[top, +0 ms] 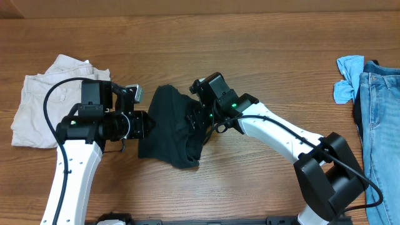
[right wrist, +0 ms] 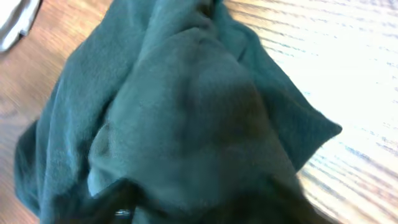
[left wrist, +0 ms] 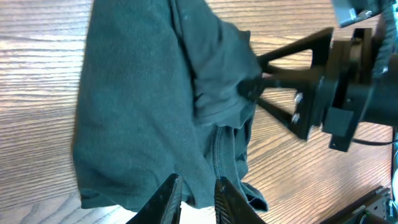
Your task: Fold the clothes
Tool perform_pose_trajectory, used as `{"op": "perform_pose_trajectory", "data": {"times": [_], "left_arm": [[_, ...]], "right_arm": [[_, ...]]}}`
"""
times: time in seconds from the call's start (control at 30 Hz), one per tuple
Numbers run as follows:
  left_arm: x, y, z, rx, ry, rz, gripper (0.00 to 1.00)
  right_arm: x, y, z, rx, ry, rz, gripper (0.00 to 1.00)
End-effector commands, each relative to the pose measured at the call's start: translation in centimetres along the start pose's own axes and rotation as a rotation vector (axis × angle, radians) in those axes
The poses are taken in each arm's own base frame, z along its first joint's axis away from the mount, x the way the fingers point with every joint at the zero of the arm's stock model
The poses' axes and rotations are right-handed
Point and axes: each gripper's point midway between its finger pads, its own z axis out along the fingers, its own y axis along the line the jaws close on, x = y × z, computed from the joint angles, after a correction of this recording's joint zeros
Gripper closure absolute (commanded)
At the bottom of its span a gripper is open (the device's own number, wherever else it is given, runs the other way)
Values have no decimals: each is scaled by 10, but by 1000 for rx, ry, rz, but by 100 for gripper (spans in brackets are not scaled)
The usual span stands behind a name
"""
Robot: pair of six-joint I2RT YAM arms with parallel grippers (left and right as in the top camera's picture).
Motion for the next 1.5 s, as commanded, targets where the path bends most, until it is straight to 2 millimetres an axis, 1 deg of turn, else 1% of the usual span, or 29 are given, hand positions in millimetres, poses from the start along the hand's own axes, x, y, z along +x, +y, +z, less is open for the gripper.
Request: {"op": "perform_pose_trajectory", "data": {"times": [0.0,0.1,0.2,0.27,0.3,0.33,0.37,0.4,0.5,0.6,0.67,0.7,0.73,0.77,0.8,0.87,0.9,0.93,1.0,1.03,1.07,1.1,1.2,1.23,1.27,1.3,1.33,1.37,1.47], "left_arm": [[-2,7,9,-15,33,9,79],[1,12,18,-17,69,-9,80],[4,16,26,-17,100,-15,84],[4,16,27,-14,104,-10,85],[4,16,27,-14,105,-10,84],[5,16,27,-14,105,-10,84],[5,16,27,-14,105,-9,84],[5,16,27,-14,105,-5,84],[5,16,27,-15,106,-3,83],[5,16,27,-17,108,24,79],[5,16,27,-16,109,37,78],[5,16,27,-16,109,37,78],[5,16,27,-16,108,37,78],[5,16,27,-16,108,38,78],[5,16,27,-16,108,37,78],[6,16,27,-16,110,37,78],[6,16,27,-16,113,36,78],[6,16,27,-16,113,36,78],[6,17,27,-17,112,38,78],[6,17,27,-21,113,38,77],[7,20,27,-38,114,38,76],[7,22,27,-49,117,37,76],[11,29,27,-87,136,31,75],[12,31,27,-91,141,28,75],[14,31,28,-92,146,27,75],[16,32,31,-92,156,22,74],[19,34,33,-92,164,18,73],[22,36,37,-92,180,11,71],[36,44,52,-91,235,-14,69]], "right_arm": [[-15,-3,-7,22,-48,-16,96],[-26,-43,-14,153,-94,68,96],[-32,-80,-25,207,-119,136,96],[-36,-107,-34,236,-139,189,85],[-38,-115,-36,240,-147,204,79],[-39,-124,-40,239,-156,225,50],[-40,-127,-42,224,-158,236,32],[-39,-126,-42,199,-151,235,25],[-35,-102,-45,54,-116,216,25],[-41,-62,-71,-107,-137,174,25],[-45,-47,-81,-132,-155,159,24],[-44,-43,-80,-133,-150,167,24],[-39,-42,-75,-120,-130,176,25],[-29,-48,-64,-76,-88,208,29],[-22,-52,-56,-54,-59,218,30],[-9,-56,-38,-43,-2,238,35],[-1,-60,-27,-35,29,266,38],[3,-63,-21,-29,46,280,44],[6,-70,-16,0,57,286,64],[6,-81,-17,60,47,284,80],[6,-93,-19,129,40,287,93],[8,-102,-20,173,39,291,96],[15,-132,-30,281,48,330,96],[17,-136,-31,274,53,345,95],[17,-126,-30,183,68,333,59],[16,-114,-29,95,77,303,44],[14,-100,-29,1,81,283,38],[12,-86,-32,-90,86,273,36],[13,-64,-47,-187,111,285,36]]}}
